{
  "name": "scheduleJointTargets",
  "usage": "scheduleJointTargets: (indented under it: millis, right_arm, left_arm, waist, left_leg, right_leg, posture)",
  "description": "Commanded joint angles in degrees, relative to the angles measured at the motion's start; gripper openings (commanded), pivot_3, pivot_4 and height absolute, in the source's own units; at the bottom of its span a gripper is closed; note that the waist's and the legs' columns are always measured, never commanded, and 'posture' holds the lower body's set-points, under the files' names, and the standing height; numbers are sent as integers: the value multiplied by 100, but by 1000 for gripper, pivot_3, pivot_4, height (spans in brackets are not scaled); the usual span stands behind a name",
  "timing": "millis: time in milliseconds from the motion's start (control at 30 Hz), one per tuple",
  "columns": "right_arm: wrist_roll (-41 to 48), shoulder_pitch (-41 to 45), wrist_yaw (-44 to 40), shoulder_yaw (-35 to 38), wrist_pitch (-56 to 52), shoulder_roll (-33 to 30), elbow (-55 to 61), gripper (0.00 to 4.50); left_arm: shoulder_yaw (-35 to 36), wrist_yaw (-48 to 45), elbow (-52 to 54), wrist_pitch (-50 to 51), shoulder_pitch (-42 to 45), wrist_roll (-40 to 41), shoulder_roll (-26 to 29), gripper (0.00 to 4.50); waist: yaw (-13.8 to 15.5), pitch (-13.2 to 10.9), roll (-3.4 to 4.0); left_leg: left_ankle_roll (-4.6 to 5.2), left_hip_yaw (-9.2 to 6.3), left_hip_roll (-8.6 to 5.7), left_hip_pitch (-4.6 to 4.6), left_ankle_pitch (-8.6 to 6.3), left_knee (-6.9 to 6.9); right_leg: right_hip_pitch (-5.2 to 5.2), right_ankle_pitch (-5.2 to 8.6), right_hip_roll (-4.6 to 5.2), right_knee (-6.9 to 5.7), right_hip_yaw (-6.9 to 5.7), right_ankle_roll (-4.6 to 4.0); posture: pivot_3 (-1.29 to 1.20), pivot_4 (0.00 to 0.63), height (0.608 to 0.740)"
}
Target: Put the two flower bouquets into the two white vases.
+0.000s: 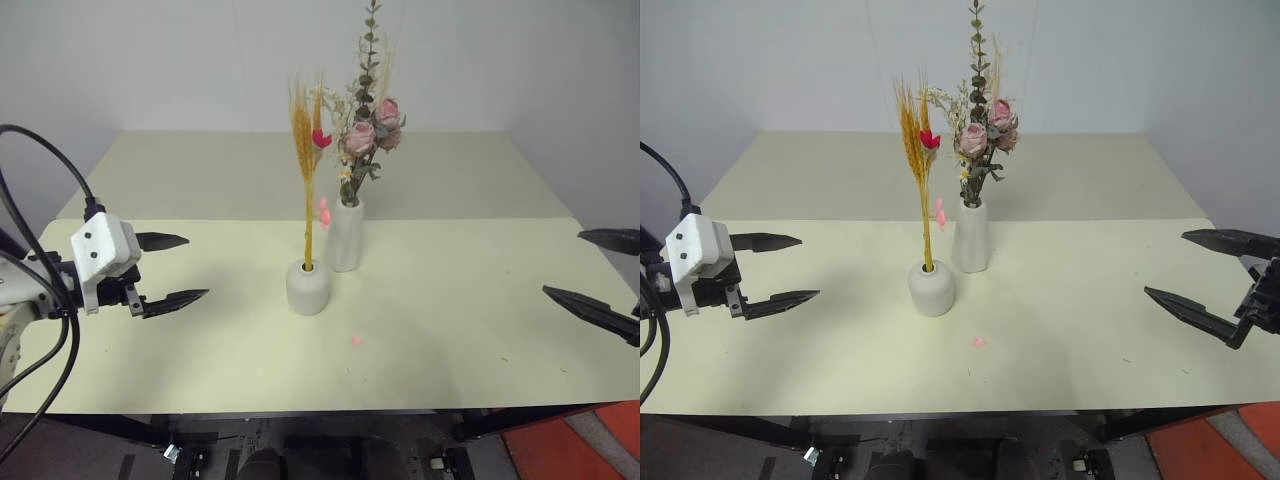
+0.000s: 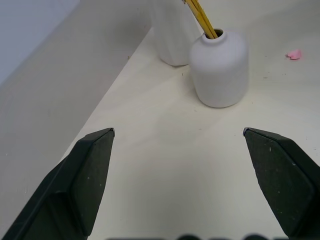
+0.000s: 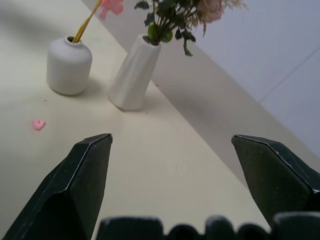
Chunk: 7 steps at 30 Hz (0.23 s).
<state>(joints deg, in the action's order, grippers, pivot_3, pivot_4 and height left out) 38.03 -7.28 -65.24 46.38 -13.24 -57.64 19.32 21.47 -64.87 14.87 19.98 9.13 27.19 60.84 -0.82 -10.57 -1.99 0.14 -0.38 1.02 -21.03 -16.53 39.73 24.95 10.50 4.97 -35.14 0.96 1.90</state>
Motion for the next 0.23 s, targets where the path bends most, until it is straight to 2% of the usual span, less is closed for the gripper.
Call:
scheduleJointTargets:
  millis: [33,233]
  right_arm:
    - [67,87,60,96,-79,-17,104,4492]
    - [-204,-49,170,52,-188,-18,183,4492]
  left_arm:
    - [283,-25,74,10,7,53,136,4500]
    - [368,-30,110,68,-34,60,180,4500]
  waist:
    - [2,0,0]
    - [5,0,0]
  left_leg:
    - [0,0,0,0,0,0]
    - [0,0,-1,0,0,0]
  right_leg:
    - [0,-1,0,0,0,-2]
    - [0,-3,1,0,0,-6]
  posture:
    - [0,150,740]
    - [0,150,740]
